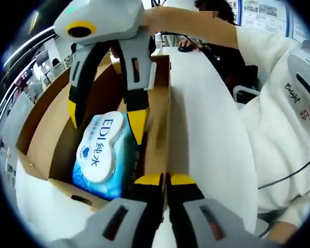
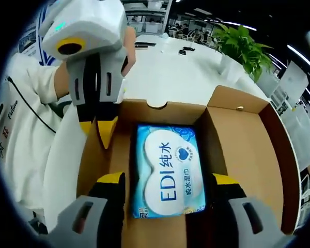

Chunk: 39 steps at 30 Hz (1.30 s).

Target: Operate the shoe box by opening the lid, removing the specified soft item, and placing it in the target area until the item is outside and the box remains undamaged.

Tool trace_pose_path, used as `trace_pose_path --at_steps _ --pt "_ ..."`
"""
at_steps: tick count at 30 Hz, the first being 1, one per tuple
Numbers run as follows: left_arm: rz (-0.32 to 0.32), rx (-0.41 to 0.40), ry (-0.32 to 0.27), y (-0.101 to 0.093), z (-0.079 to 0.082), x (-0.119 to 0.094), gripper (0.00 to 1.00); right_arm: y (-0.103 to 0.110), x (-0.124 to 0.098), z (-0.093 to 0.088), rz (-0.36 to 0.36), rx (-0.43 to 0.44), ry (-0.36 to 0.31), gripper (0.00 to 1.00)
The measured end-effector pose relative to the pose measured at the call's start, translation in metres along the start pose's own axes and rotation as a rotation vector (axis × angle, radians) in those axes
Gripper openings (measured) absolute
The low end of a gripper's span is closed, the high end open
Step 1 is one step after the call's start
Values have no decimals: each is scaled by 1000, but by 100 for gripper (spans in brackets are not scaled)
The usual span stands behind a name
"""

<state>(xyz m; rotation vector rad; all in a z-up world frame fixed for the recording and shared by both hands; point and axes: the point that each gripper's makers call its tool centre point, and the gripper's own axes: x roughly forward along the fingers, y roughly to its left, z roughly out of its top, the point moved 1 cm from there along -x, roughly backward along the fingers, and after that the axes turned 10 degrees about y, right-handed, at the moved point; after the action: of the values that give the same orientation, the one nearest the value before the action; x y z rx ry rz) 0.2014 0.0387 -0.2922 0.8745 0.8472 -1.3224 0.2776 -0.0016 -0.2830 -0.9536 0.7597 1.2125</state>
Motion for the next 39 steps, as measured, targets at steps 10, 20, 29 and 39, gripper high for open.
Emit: trace_pose_path --at_steps 10,20,29,39 --pt "3 -14 -5 0 0 0 3 0 9 0 17 -4 20 69" --pt "2 -13 -5 1 0 0 2 6 15 -1 37 -30 45 72" --pt "1 -11 -8 0 0 -1 2 7 9 -6 27 -45 48 70" --pt "1 -8 -9 0 0 -1 2 7 25 10 17 -119 93 70"
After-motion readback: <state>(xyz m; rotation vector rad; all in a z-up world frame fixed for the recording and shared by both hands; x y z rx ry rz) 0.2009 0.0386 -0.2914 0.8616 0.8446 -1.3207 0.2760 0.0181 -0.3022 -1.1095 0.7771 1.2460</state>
